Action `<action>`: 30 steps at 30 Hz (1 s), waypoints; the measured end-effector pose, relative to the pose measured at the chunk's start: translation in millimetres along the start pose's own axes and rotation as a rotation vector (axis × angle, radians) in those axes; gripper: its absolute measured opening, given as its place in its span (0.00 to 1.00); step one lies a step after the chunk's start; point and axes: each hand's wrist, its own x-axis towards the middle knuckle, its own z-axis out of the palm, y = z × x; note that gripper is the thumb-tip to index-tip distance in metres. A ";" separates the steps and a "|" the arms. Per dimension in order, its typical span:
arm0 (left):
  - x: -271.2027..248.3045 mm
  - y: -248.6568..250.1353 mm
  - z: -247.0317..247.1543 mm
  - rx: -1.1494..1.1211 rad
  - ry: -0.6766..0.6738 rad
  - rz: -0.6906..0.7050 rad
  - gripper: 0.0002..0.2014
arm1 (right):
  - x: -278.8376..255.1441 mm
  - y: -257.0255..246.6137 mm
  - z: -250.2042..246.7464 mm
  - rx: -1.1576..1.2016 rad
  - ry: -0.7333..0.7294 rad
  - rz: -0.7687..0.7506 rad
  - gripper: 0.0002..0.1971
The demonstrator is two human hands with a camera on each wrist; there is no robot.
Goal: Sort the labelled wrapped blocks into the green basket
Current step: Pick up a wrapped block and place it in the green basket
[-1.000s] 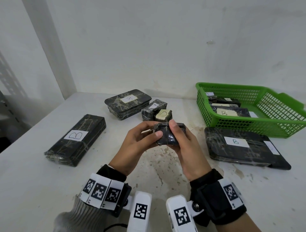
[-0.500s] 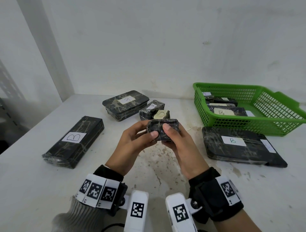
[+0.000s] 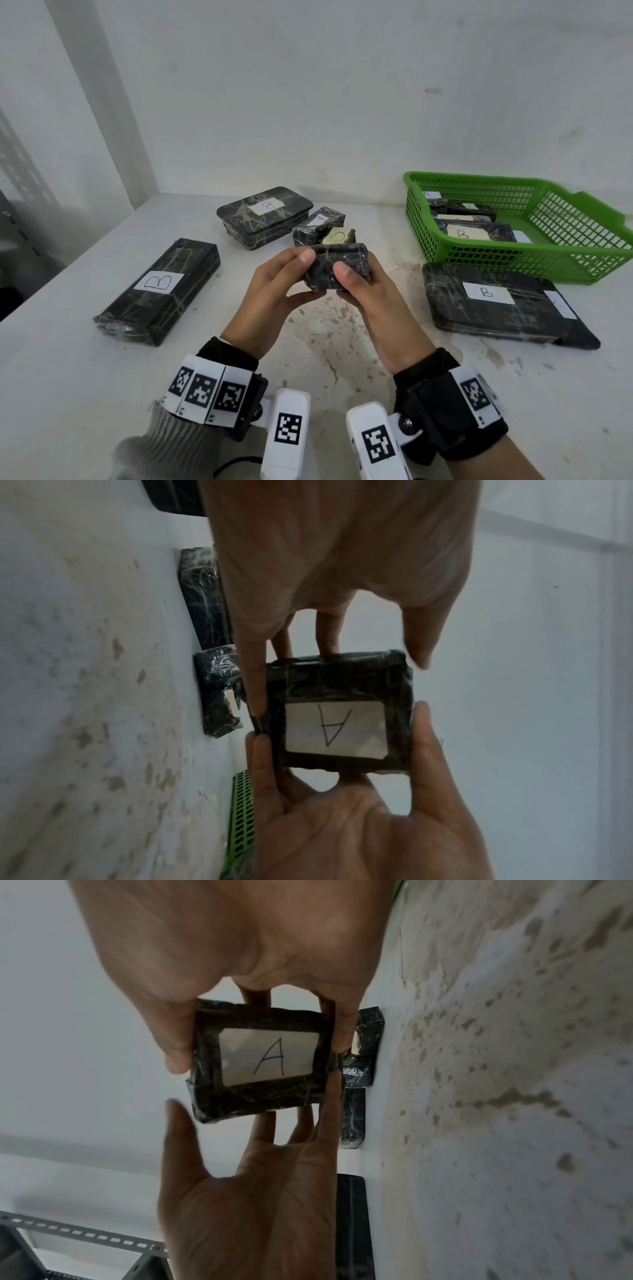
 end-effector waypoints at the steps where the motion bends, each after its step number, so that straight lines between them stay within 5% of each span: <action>1: 0.3 -0.4 -0.4 0.008 -0.002 -0.003 0.30 | 0.4 0.9 0.2 -0.008 0.002 0.000 0.22; 10: 0.9 -3.1 1.0 0.060 -0.026 0.010 0.20 | 0.3 4.7 0.0 0.000 0.045 0.006 0.25; 16: 0.5 -6.9 0.3 0.110 -0.107 -0.043 0.28 | 3.0 3.3 -4.8 -0.004 0.078 0.036 0.27; 21: 1.4 -2.0 1.3 0.024 -0.019 -0.104 0.28 | 5.9 4.9 -10.9 -0.084 0.075 0.048 0.42; 30: 5.1 5.1 -0.5 -0.247 -0.067 -0.221 0.31 | 11.8 6.2 -24.4 0.046 0.167 0.042 0.23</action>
